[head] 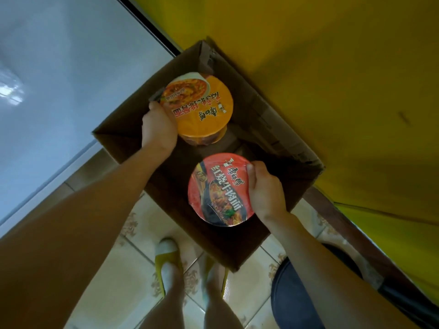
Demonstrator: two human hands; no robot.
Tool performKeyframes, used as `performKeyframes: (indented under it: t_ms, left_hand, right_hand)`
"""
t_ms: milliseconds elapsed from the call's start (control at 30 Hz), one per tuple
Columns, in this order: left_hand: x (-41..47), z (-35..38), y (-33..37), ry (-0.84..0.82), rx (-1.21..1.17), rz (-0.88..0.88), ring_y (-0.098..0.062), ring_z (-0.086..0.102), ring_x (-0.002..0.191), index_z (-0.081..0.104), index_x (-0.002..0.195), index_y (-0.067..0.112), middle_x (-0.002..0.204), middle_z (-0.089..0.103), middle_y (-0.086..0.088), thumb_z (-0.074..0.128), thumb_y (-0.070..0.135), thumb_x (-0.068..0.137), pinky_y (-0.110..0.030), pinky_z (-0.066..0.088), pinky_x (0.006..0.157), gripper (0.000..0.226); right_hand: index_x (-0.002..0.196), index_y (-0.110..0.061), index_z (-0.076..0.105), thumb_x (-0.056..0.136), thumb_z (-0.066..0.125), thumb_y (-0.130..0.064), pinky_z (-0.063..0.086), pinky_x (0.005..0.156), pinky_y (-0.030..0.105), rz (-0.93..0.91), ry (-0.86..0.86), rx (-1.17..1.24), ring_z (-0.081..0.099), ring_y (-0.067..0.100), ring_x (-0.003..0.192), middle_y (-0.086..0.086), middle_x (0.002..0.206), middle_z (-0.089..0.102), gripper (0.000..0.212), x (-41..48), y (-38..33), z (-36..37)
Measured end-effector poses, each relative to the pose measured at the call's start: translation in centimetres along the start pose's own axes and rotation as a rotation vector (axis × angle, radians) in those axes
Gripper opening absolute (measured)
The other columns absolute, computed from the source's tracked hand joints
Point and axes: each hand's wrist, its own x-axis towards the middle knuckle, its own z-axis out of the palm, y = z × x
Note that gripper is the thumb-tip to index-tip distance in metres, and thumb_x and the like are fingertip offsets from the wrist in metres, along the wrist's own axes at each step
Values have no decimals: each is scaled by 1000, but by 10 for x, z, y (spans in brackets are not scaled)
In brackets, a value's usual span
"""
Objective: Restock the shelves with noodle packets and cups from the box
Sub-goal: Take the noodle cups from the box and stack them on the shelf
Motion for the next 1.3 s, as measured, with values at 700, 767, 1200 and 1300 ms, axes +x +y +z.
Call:
performKeyframes:
  t_ms: [700, 767, 1200, 1300]
  left_hand:
    - [-222, -303, 244, 173, -94, 448, -41, 63, 80, 50, 88, 2, 90, 62, -29, 29, 30, 97, -50, 52, 73, 36]
    - [-243, -331, 265, 217, -88, 485, -42, 63, 81, 50, 86, 1, 89, 63, -29, 28, 33, 94, -49, 52, 73, 40]
    - [-417, -525, 329, 431, -169, 573, -34, 67, 64, 52, 61, 6, 71, 67, -23, 30, 17, 91, -40, 57, 68, 39]
    - [-452, -570, 321, 499, -202, 560, -36, 68, 63, 61, 76, -9, 69, 66, -26, 31, 16, 87, -40, 56, 63, 40]
  right_hand:
    - [105, -2, 55, 100, 30, -30, 30, 51, 21, -97, 224, 100, 50, 17, 72, 5, 87, 58, 38, -213, -152, -257]
    - [101, -3, 55, 100, 31, -30, 29, 50, 22, -131, 240, 107, 48, 16, 69, 5, 86, 57, 36, -233, -164, -281]
    - [80, -10, 51, 99, 38, -31, 31, 60, 28, -448, 302, 66, 50, 23, 72, 8, 81, 57, 32, -377, -254, -393]
    - [83, -10, 52, 99, 37, -32, 36, 62, 27, -516, 282, 39, 53, 21, 74, 9, 85, 60, 32, -405, -282, -407]
